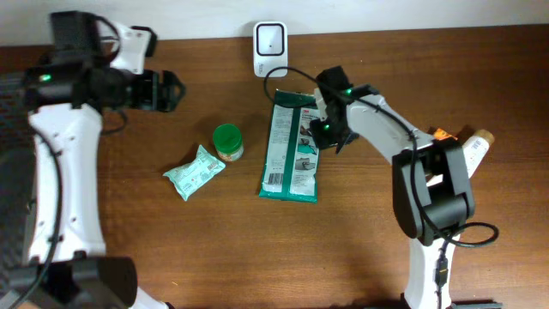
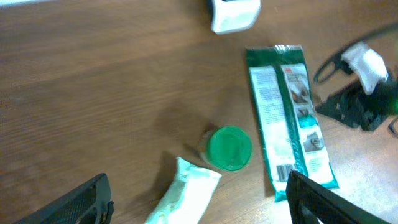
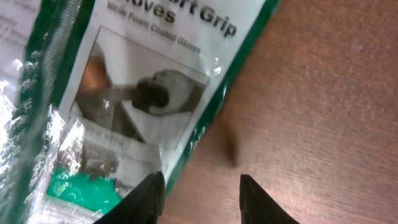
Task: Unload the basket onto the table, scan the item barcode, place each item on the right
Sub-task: 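Grasp the green 3M gloves pack with right gripper and lift it, then hold the gloves pack with right gripper up to the scanner window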
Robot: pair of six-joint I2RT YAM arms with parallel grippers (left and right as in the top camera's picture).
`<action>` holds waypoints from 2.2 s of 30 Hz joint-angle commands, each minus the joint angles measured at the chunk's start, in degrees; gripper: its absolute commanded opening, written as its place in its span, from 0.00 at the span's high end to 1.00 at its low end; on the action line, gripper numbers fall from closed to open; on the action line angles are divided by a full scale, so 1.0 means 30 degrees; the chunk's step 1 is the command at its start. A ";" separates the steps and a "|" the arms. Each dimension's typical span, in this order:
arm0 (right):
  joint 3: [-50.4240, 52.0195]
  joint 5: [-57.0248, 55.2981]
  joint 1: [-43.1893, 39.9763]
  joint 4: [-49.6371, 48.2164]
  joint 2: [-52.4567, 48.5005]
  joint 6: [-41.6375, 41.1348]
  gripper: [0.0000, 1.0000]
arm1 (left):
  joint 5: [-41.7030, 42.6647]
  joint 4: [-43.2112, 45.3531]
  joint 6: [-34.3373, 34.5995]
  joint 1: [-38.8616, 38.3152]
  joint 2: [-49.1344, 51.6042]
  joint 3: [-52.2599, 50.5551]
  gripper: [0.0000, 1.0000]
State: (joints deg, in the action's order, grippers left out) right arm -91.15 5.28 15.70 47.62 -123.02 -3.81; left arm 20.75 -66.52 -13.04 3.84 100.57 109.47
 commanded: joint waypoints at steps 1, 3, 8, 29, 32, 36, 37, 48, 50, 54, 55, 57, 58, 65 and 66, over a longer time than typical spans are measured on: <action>-0.2732 0.5821 -0.2186 0.2659 -0.0204 0.0466 0.64 | 0.0153 0.0321 0.1617 -0.2965 0.2018 0.0044 0.25; -0.5078 0.9930 -0.3861 0.5690 -0.0189 -0.0459 0.64 | 0.0160 0.0576 0.2849 -0.4685 0.3453 0.0044 0.65; -0.3468 1.0673 -0.4371 0.6193 -0.0233 -0.1268 0.64 | 0.2229 0.1035 0.2973 -0.7664 0.8255 0.0044 1.00; 0.6076 1.2764 -0.1967 -0.4350 -0.0299 -0.6360 0.56 | -0.0364 0.3002 0.5202 -0.9187 1.2699 0.0029 1.00; 0.6390 1.4404 -0.1574 -0.7774 -0.0299 -0.6914 0.57 | -0.0860 0.2987 0.5938 -0.9318 1.2764 0.0029 1.00; 0.6390 1.4462 -0.1406 -1.0309 -0.0299 -0.7446 0.84 | -0.0860 0.2929 0.5931 -0.9311 1.2764 0.0029 1.00; 0.6390 1.4469 -0.1399 -1.0302 -0.0299 -0.7322 0.88 | -0.0860 0.2856 0.5931 -0.9260 1.2757 0.0168 1.00; 0.6368 1.7340 -0.3395 -0.8939 0.5479 -0.4983 0.96 | -0.0940 -0.6637 0.4823 -0.5595 1.2721 1.8061 1.00; 0.6302 1.7252 -0.3657 -0.9027 0.7737 -0.6171 0.96 | -0.0940 -0.7861 0.4830 -0.4299 1.2721 2.1573 1.00; 0.5625 1.3733 -0.3905 -0.9464 1.2735 -1.4571 0.96 | -0.2565 -0.9522 0.4845 -0.1421 1.2750 2.2768 0.95; 0.5588 1.2961 -0.4014 -0.9668 1.3821 -1.5205 0.96 | -0.3526 -0.9850 0.4845 -0.0860 1.2750 2.2768 0.88; 0.5260 1.2356 -0.4328 -0.9661 1.5242 -1.5409 0.96 | -0.4386 -1.0061 0.4838 -0.0160 1.2750 2.2768 0.61; 0.4998 1.2364 -0.4371 -0.9602 1.5446 -1.5402 0.96 | -0.4437 -1.0061 0.4838 0.0124 1.2750 2.2768 0.46; 0.3402 0.3694 -0.1552 -0.9224 1.4855 -0.9959 0.96 | -0.4430 -1.0061 0.4845 0.0357 1.2750 2.2768 0.01; 0.3286 0.1151 -0.0554 -0.9602 1.4316 -0.8721 0.96 | -0.4437 -1.0061 0.4838 0.0357 1.2750 2.2768 0.01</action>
State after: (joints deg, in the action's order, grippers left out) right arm -79.09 26.52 8.84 20.36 -77.60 -40.18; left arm 8.05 -96.66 1.54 4.64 138.47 177.29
